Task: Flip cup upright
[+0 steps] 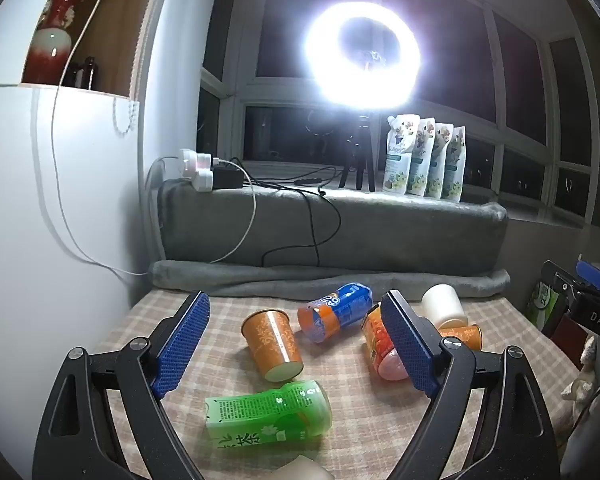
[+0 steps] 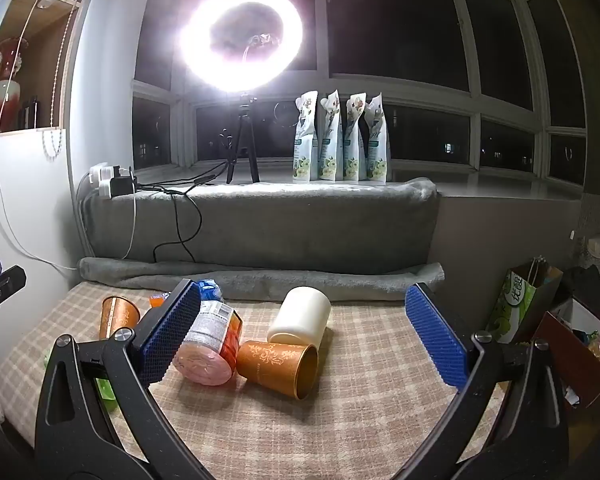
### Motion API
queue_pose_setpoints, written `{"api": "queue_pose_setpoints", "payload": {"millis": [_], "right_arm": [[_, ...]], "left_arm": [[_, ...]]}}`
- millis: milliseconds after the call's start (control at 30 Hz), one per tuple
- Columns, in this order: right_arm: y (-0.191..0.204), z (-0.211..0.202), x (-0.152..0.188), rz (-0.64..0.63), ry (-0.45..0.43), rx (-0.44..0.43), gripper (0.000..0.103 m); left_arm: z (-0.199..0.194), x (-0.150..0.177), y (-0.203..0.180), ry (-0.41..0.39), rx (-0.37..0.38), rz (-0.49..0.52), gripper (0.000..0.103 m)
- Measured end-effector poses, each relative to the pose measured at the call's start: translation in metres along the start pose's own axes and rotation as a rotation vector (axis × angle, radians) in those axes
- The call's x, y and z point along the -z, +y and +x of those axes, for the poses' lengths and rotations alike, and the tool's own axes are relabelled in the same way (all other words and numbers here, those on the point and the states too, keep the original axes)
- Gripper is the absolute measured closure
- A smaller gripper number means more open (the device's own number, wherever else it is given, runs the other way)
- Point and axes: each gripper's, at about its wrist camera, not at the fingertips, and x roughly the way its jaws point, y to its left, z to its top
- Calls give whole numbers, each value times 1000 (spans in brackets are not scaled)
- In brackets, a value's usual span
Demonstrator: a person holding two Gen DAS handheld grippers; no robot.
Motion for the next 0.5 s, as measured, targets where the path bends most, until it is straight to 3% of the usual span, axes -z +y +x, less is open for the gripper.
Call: {"api": "queue_pose_setpoints", "payload": {"millis": [500], "right_arm": [[0, 1, 0, -2, 2, 0, 0]], "left_arm": [[0, -1, 0, -1, -1, 1, 15]]}}
